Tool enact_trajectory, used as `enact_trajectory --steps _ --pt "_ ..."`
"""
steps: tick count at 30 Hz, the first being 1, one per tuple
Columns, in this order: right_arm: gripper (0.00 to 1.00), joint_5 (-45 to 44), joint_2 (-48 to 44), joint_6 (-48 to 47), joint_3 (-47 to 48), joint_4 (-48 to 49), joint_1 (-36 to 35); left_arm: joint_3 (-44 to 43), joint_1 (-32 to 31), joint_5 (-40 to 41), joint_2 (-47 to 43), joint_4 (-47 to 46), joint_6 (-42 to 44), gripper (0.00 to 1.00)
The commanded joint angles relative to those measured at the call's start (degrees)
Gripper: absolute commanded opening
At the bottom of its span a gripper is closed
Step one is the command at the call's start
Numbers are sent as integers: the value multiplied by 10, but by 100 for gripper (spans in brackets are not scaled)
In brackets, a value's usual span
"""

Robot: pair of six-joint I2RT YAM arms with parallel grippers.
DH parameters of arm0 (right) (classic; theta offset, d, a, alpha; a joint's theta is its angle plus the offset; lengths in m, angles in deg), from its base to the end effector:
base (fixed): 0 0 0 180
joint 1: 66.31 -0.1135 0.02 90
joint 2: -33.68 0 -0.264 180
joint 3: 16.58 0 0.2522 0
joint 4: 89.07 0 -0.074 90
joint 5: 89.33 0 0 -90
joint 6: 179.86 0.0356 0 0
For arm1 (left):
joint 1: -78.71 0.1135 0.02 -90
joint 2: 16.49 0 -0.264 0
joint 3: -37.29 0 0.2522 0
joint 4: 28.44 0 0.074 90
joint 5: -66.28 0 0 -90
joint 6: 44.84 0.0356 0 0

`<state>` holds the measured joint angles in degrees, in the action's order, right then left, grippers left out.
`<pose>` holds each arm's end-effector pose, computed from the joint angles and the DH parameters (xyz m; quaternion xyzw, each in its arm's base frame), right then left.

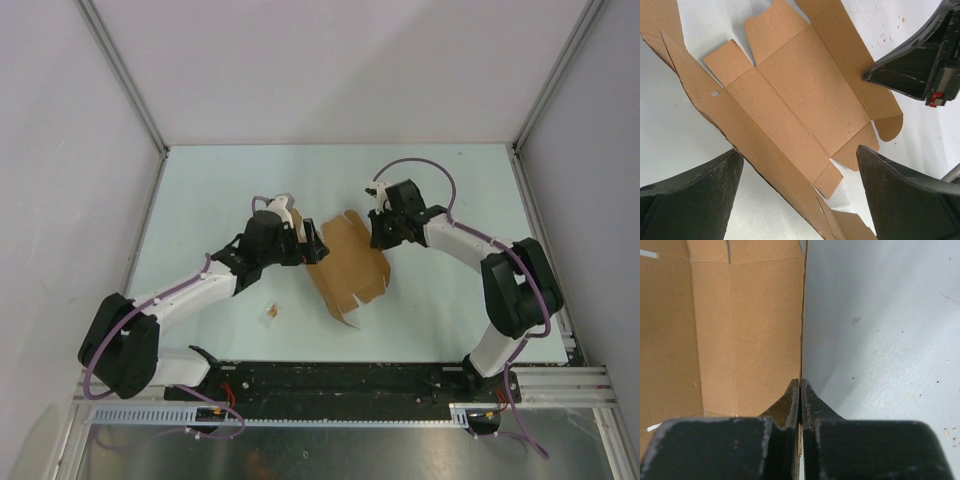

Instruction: Fold the paper box

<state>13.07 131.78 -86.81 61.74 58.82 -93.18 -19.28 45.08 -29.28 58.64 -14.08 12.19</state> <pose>0.3191 0.1703 0.2039 -0.2284 0.9122 0.1824 0.2872 0.2339 -0.1597 0.2289 0.0282 0.8773 -0.2976 0.3755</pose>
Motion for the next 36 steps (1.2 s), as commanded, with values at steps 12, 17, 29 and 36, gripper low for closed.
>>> enact_trajectory --steps 12,17,29,36 --pt "0 19 -62 2 1 -13 -41 -4 -2 4 -2 -10 0 97" --pt "0 33 -70 11 1 -8 -56 -2 -1 4 -2 -10 -1 95" --pt "0 17 -91 29 1 -9 -107 7 -1 3 -14 -10 -4 93" --pt "0 -56 -114 17 2 -29 -113 22 -1 -8 -37 -10 -4 93"
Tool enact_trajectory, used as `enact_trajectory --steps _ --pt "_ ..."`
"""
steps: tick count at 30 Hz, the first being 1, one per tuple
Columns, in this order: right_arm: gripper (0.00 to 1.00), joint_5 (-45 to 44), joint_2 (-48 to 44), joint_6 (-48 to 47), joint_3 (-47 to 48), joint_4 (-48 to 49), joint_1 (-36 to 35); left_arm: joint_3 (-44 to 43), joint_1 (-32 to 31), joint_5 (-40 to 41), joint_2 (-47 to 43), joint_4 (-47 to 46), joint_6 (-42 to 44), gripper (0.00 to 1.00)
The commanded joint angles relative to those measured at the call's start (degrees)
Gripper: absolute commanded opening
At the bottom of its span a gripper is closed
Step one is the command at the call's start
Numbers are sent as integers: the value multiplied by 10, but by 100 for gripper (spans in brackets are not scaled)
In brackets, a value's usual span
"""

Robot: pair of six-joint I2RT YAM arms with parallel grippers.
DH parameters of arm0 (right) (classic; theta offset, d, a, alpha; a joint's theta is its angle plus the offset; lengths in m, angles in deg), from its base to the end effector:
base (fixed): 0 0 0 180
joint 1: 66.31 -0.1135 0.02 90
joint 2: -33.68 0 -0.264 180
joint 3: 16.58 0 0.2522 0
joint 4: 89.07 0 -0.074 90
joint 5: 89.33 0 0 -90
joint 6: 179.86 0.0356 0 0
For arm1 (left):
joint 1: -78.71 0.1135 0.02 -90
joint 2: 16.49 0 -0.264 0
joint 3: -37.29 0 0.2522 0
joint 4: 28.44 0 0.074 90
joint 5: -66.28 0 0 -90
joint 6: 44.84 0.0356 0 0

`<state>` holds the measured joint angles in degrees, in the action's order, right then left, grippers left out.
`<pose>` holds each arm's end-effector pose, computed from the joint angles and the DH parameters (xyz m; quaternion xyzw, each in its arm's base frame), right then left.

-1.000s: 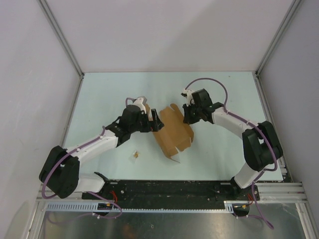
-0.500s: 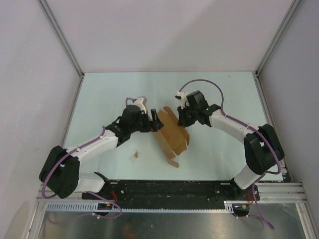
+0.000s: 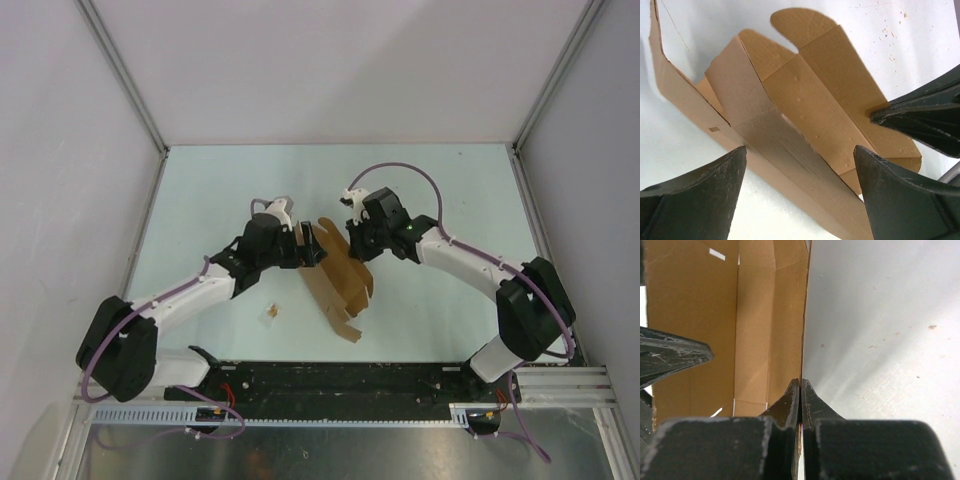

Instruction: Fold the paper box

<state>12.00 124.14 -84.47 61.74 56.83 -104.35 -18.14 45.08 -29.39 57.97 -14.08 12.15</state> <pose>0.2666 0.2175 0.2458 -0.2949 0.8759 0.2223 0.3106 0.2304 -0.1575 0.2254 0.0282 0.8792 -0.2965 0.3718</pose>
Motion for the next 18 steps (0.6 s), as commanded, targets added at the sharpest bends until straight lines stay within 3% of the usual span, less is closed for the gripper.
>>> enact_trajectory --steps 1,18 --pt "1 -60 -43 -9 2 -10 0 12 -1 -7 -32 -10 -3 93" --pt "2 -164 -60 -52 43 -73 -2 54 -1 -15 -37 -16 -15 89"
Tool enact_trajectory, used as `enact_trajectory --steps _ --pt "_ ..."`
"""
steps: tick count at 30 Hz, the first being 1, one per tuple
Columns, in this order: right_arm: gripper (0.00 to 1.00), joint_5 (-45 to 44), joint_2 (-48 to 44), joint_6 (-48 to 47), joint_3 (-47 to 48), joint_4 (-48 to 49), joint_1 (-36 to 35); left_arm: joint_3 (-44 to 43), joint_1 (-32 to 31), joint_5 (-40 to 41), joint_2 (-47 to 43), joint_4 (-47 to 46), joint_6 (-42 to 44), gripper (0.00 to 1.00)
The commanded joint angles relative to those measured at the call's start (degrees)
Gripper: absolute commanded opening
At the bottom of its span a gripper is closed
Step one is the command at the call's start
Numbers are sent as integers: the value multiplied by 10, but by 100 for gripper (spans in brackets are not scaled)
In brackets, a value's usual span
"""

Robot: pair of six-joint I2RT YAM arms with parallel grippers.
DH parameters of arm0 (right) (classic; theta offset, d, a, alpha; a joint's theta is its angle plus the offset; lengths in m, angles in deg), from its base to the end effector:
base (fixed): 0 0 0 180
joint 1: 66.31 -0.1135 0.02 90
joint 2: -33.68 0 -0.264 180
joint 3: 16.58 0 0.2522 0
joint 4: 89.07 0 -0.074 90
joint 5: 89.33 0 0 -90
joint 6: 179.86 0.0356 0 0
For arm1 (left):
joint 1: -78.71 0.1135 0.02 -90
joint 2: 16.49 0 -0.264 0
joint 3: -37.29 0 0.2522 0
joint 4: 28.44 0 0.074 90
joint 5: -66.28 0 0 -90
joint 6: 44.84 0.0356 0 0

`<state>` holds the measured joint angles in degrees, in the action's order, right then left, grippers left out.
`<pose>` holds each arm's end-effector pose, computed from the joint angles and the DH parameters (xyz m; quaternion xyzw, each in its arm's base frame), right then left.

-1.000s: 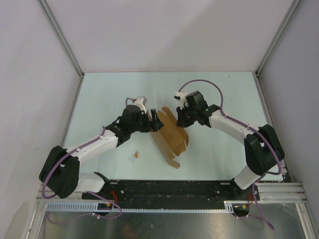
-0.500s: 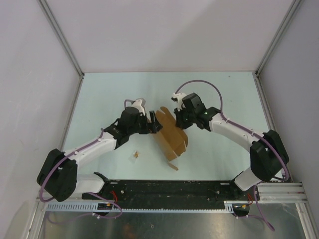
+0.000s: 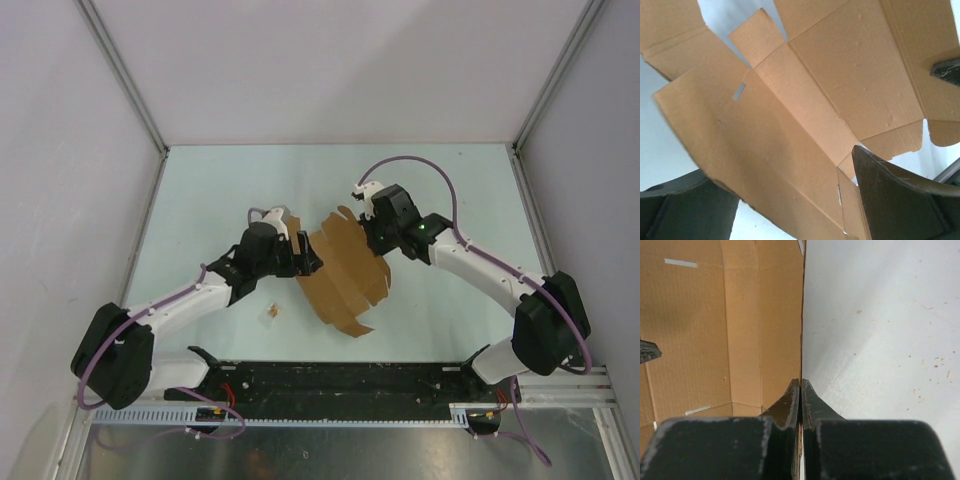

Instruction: Fold the paper box

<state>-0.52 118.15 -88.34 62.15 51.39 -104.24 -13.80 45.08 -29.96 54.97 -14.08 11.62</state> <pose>0.2549 0.1977 0.2732 -0.2852 0.8797 0.1193 0.3613 0.2163 -0.1485 0.2137 0.0259 0.8846 -0.2964 0.3592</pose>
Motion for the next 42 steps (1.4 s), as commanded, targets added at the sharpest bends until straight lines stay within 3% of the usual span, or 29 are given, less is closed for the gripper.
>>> enact_trajectory --steps 1,8,13,22,31,42 --pt "2 -40 3 -13 44 -22 -3 12 -1 -11 -5 -17 -11 87" --pt "2 -75 23 -29 61 -42 -25 32 -2 -23 9 -54 -16 52" --pt "2 -87 34 -25 63 -45 -37 37 -1 -25 30 -65 -16 36" --pt "2 -122 43 -31 73 -48 -62 35 -1 -25 32 -68 -21 0" --pt "2 -191 75 -18 92 -52 -115 40 -1 -37 25 -75 -37 0" --pt "2 -148 99 36 104 -52 -141 41 -1 -38 34 -82 -43 0"
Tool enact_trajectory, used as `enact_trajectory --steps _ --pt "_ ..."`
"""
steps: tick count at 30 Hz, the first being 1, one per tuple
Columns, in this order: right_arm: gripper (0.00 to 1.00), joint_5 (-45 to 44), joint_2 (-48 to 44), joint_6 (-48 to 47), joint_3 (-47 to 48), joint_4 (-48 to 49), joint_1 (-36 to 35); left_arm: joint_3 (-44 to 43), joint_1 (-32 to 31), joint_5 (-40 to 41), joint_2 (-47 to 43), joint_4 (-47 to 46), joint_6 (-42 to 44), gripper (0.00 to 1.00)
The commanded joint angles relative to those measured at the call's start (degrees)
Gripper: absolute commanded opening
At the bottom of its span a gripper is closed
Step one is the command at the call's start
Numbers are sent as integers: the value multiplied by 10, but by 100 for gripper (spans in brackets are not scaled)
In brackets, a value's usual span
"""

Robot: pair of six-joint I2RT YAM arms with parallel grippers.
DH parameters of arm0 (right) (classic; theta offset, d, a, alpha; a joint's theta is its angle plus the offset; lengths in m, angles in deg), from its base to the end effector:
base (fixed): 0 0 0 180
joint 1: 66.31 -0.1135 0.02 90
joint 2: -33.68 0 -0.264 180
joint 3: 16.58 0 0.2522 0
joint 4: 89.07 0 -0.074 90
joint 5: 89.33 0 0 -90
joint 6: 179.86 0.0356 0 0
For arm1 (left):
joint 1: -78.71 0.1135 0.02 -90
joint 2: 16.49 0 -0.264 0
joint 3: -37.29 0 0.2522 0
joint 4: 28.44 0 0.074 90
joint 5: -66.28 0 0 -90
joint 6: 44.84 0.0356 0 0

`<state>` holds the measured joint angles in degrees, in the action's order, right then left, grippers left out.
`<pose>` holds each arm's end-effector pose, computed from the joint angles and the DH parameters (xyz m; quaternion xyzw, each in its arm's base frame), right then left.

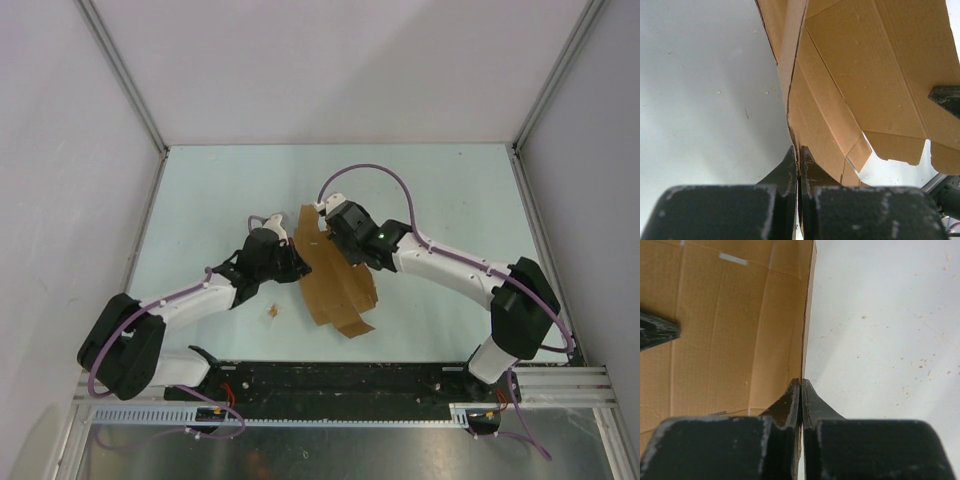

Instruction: Fold the paper box

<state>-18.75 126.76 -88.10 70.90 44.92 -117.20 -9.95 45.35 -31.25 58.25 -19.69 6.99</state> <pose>0.2312 0.2657 0.2682 -0.3366 0.8697 0.0009 0.3611 0.2166 -0.1482 0.1871 -0.0077 0.8905 -0.3112 0.3318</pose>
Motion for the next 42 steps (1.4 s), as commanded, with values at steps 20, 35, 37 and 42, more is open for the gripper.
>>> enact_trajectory --steps 20,35,37,42 --pt "8 105 59 123 17 37 -34 17 -4 -14 11 -37 -22 1" --pt "35 41 22 73 37 -2 -32 10 1 -15 22 -36 -12 9" --pt "39 37 21 73 37 -3 -32 9 1 -19 25 -35 -10 9" --pt "59 32 4 75 40 -3 -27 4 1 -16 29 -32 -6 11"
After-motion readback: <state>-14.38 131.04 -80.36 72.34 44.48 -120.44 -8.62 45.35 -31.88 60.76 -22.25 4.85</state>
